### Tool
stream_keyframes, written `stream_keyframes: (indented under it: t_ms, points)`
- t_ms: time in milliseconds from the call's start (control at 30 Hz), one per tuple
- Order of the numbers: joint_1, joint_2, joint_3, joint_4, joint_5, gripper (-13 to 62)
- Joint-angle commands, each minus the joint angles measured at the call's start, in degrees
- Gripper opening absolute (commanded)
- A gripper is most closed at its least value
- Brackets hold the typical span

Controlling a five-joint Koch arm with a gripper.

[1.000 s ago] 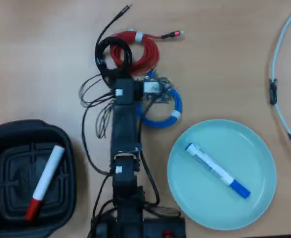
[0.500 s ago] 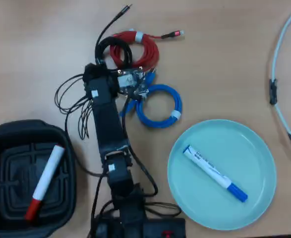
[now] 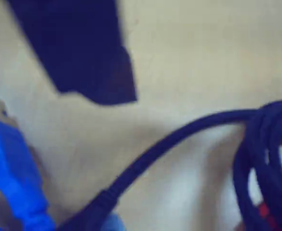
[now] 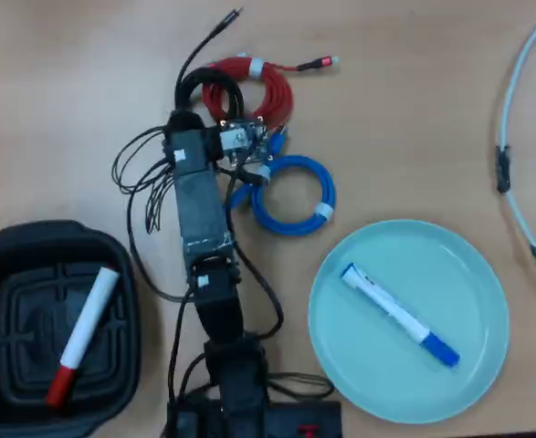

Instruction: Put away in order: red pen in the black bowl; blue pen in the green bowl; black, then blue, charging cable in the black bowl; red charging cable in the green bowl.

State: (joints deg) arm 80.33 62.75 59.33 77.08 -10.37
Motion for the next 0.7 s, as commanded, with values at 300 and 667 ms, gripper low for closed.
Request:
stream_keyframes:
  t_ms: [300,667]
  points:
    - [2.5,-10.3,-18.0,-5.6,1.7,56.5]
    - [3.3,-13.1,-18.3,-4.8,1.6,56.2]
